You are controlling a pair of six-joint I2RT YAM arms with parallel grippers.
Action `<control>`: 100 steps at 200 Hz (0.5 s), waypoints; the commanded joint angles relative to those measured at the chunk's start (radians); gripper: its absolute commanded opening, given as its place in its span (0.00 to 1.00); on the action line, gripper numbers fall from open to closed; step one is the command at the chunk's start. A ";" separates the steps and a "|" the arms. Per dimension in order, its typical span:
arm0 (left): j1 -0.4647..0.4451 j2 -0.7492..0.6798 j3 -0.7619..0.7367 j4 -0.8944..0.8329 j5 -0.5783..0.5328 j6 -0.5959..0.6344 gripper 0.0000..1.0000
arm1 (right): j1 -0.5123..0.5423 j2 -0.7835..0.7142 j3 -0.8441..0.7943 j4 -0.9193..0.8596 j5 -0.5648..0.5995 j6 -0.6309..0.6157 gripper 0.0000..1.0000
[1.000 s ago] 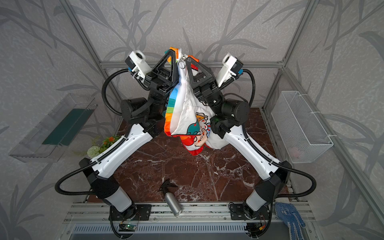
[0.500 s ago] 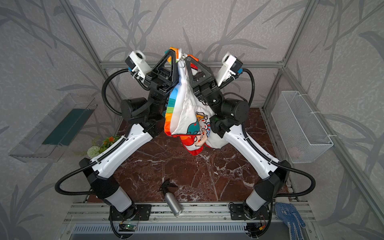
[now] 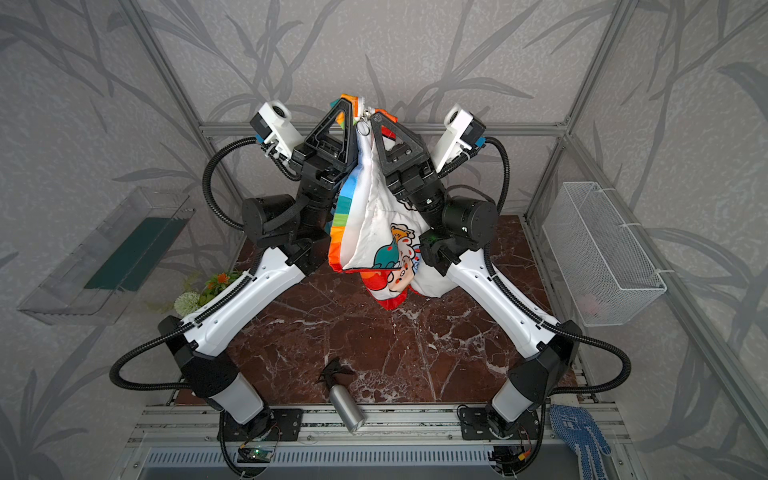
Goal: Zip up the jacket
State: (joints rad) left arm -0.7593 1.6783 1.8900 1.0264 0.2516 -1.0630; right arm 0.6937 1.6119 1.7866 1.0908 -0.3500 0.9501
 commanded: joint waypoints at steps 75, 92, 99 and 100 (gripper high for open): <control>-0.009 0.013 0.044 0.023 -0.001 0.026 0.00 | 0.002 -0.049 -0.033 0.025 -0.009 -0.021 0.00; -0.008 0.010 0.037 0.022 0.005 0.036 0.00 | 0.002 -0.047 -0.025 0.022 -0.007 -0.023 0.00; -0.008 0.006 0.030 0.019 0.008 0.041 0.00 | 0.001 -0.047 -0.024 0.020 -0.007 -0.025 0.00; -0.008 0.005 0.029 0.019 0.008 0.043 0.00 | 0.001 -0.046 -0.024 0.020 -0.006 -0.025 0.00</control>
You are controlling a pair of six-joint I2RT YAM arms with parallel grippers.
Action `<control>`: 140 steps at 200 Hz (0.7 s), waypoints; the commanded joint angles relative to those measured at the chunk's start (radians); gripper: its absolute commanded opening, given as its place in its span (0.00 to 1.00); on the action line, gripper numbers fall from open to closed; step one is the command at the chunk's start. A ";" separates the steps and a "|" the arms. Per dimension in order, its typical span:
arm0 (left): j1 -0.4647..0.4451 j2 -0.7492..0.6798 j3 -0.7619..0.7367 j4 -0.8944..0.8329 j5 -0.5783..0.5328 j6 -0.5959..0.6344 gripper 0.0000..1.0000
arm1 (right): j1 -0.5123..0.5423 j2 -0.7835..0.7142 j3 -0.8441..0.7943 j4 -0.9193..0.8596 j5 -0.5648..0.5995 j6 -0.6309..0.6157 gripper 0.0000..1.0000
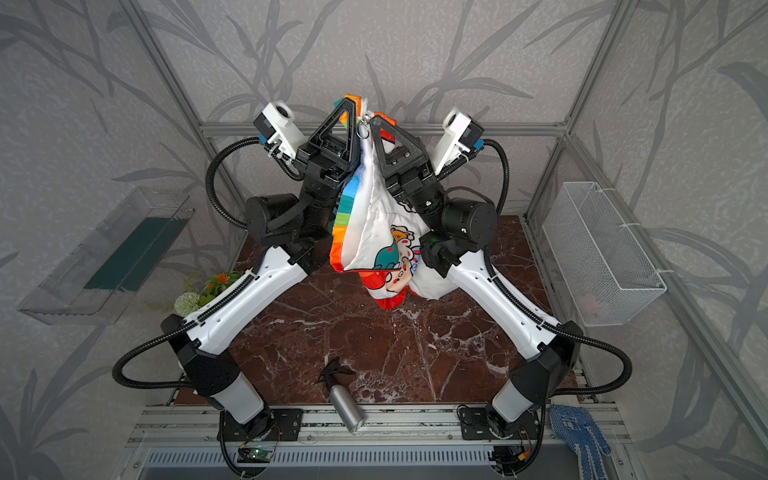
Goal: Zip up the jacket
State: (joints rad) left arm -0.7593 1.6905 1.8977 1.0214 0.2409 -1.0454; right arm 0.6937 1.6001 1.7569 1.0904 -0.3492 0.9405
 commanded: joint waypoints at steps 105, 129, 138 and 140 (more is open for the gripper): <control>-0.013 -0.077 -0.074 -0.018 0.004 0.165 0.00 | 0.000 -0.049 -0.017 0.019 0.031 -0.034 0.00; -0.013 -0.086 -0.077 -0.022 0.004 0.187 0.00 | 0.001 -0.050 -0.023 0.022 0.042 -0.035 0.00; -0.012 -0.090 -0.080 -0.024 0.008 0.196 0.00 | 0.000 -0.052 -0.025 0.016 0.047 -0.037 0.00; -0.012 -0.091 -0.081 -0.025 0.008 0.200 0.00 | 0.000 -0.053 -0.027 0.016 0.048 -0.036 0.00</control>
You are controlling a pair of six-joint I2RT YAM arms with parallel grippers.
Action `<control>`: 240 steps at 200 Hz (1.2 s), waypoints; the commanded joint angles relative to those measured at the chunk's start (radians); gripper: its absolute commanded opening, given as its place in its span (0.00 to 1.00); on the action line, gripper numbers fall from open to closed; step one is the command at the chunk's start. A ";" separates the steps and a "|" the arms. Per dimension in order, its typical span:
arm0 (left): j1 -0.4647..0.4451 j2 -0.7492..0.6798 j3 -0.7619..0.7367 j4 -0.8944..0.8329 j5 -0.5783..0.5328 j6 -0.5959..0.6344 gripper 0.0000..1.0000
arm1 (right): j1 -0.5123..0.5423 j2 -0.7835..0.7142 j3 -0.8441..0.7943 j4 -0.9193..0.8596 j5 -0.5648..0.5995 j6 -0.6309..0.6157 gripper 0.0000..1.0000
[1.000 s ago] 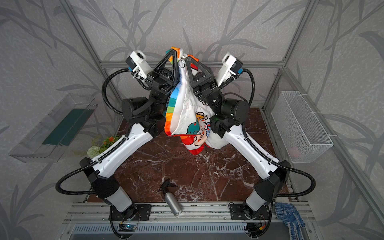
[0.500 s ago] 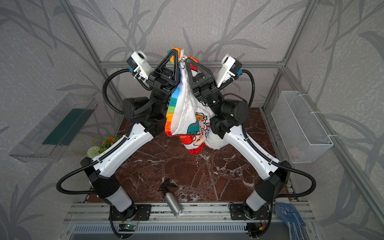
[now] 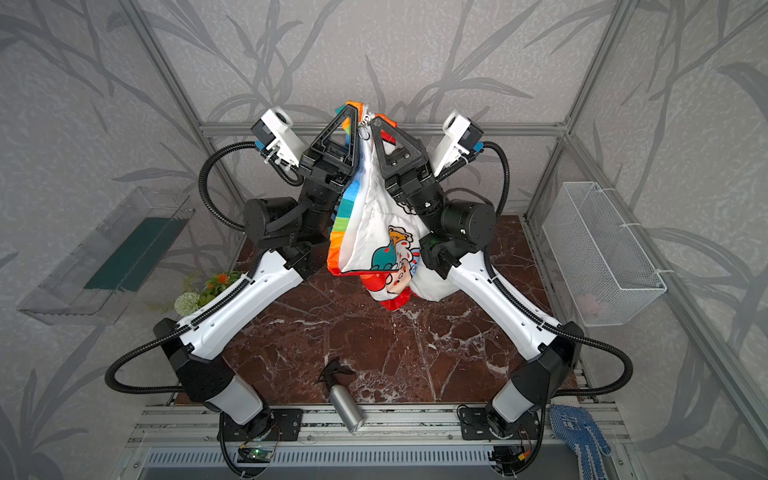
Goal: Zip up the jacket
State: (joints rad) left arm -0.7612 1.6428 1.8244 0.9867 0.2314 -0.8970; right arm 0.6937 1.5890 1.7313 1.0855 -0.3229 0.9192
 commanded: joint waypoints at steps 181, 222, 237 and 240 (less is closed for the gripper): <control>-0.033 -0.068 0.001 0.034 0.076 0.270 0.00 | 0.000 -0.131 -0.058 -0.015 -0.009 -0.035 0.00; -0.047 -0.052 0.016 0.127 0.102 0.367 0.00 | 0.007 -0.164 -0.040 -0.081 -0.018 -0.074 0.00; -0.050 -0.047 0.020 0.148 0.108 0.395 0.00 | 0.009 -0.163 -0.025 -0.084 -0.031 -0.078 0.00; -0.051 -0.046 0.023 0.148 0.107 0.398 0.00 | 0.008 -0.161 -0.023 -0.086 -0.035 -0.078 0.00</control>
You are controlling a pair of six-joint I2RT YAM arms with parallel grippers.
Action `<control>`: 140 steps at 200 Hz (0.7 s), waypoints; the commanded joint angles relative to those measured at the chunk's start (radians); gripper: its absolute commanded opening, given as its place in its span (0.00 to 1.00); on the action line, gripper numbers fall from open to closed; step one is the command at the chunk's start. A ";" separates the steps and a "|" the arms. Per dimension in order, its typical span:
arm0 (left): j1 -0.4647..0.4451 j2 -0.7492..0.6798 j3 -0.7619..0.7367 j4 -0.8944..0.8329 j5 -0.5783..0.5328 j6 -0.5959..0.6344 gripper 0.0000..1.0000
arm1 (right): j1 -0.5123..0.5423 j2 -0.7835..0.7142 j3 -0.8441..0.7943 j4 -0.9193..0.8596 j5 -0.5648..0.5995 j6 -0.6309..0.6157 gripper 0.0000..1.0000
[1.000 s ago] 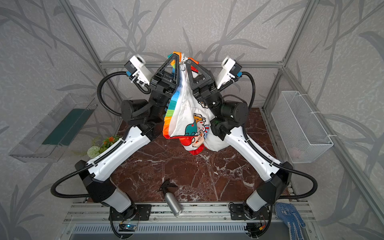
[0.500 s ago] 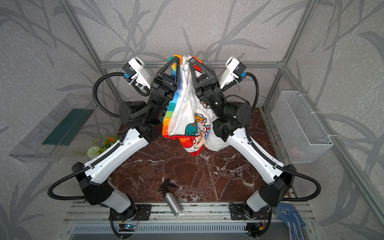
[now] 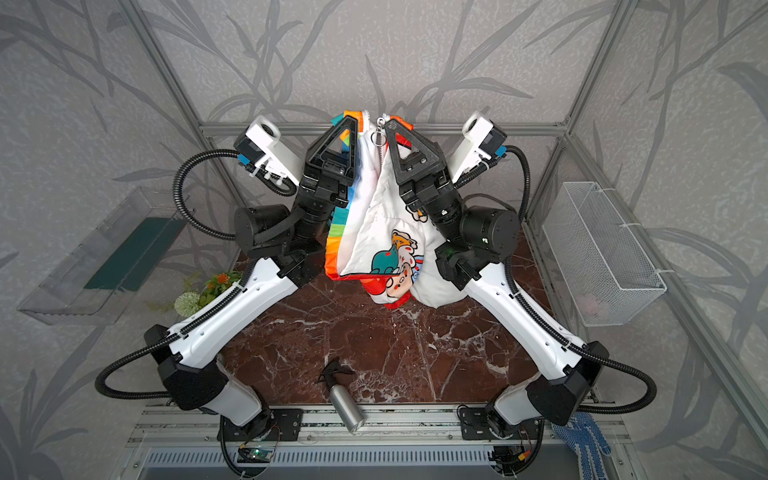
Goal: Zip up the jacket
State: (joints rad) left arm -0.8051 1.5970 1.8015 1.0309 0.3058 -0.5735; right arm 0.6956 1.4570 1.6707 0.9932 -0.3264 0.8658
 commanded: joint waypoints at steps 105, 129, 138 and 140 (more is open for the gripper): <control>0.003 -0.011 0.003 0.119 0.035 0.257 0.00 | 0.032 0.082 0.185 0.073 -0.053 0.068 0.00; 0.020 -0.021 -0.017 0.127 0.040 0.293 0.00 | 0.048 0.091 0.171 0.073 -0.049 0.070 0.00; 0.021 -0.026 -0.025 0.136 0.040 0.299 0.00 | 0.048 0.092 0.160 0.073 -0.044 0.071 0.00; 0.021 -0.027 -0.027 0.138 0.042 0.300 0.00 | 0.050 0.092 0.157 0.074 -0.042 0.071 0.00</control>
State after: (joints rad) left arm -0.7929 1.5986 1.7947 1.1088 0.3275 -0.3363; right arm 0.7326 1.5482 1.8217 1.0145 -0.3683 0.9199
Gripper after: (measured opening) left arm 0.048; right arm 0.049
